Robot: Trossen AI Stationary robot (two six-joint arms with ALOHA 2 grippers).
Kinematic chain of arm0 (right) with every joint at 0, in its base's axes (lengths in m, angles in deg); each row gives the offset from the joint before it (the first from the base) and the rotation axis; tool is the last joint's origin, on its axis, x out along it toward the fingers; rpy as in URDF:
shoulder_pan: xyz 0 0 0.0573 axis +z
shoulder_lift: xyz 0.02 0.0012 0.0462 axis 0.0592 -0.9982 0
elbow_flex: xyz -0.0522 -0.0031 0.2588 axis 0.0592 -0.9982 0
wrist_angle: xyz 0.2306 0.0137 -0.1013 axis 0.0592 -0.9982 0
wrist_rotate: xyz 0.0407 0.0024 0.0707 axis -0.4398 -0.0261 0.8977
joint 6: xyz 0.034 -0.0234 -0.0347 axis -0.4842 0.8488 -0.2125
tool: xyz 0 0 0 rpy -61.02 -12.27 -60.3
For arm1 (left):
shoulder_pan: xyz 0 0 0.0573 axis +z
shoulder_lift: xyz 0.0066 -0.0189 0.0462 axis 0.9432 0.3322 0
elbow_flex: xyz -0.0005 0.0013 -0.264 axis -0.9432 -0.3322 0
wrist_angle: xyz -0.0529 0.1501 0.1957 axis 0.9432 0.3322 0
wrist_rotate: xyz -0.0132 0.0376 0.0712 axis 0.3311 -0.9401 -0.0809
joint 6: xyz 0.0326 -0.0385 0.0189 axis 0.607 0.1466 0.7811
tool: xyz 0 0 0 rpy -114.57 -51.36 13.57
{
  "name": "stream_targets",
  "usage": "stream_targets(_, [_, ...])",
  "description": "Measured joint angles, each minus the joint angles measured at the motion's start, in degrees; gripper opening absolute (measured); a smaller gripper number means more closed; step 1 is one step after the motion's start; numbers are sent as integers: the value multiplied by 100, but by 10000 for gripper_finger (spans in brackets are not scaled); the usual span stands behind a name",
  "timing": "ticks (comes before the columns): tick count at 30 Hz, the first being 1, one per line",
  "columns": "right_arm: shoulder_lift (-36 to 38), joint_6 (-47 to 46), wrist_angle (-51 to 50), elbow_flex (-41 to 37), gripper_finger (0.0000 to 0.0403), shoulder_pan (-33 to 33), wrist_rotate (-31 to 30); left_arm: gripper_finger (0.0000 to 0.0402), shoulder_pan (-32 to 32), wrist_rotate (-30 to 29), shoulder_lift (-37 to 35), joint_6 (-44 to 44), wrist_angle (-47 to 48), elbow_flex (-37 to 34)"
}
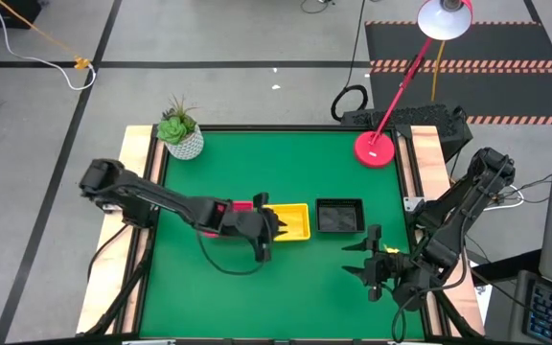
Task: Stack baskets by color
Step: Return to Home Position
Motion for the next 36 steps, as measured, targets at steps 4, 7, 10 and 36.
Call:
stream_targets(4, [0,53,-17,0,219,-11,-180,88,-3,-142,-586,160,340,0])
stream_targets(7, [30,160,-61,0,218,-24,-184,88,14,-420,-948,416,556,-6])
stream_targets(10, [173,312,-82,0,206,-34,-415,88,86,-514,-1291,513,581,-161])
stream_targets(36, [3776,2771,2992,-3461,2,-1703,1792,66,357,-267,-2141,514,-2706,-3009])
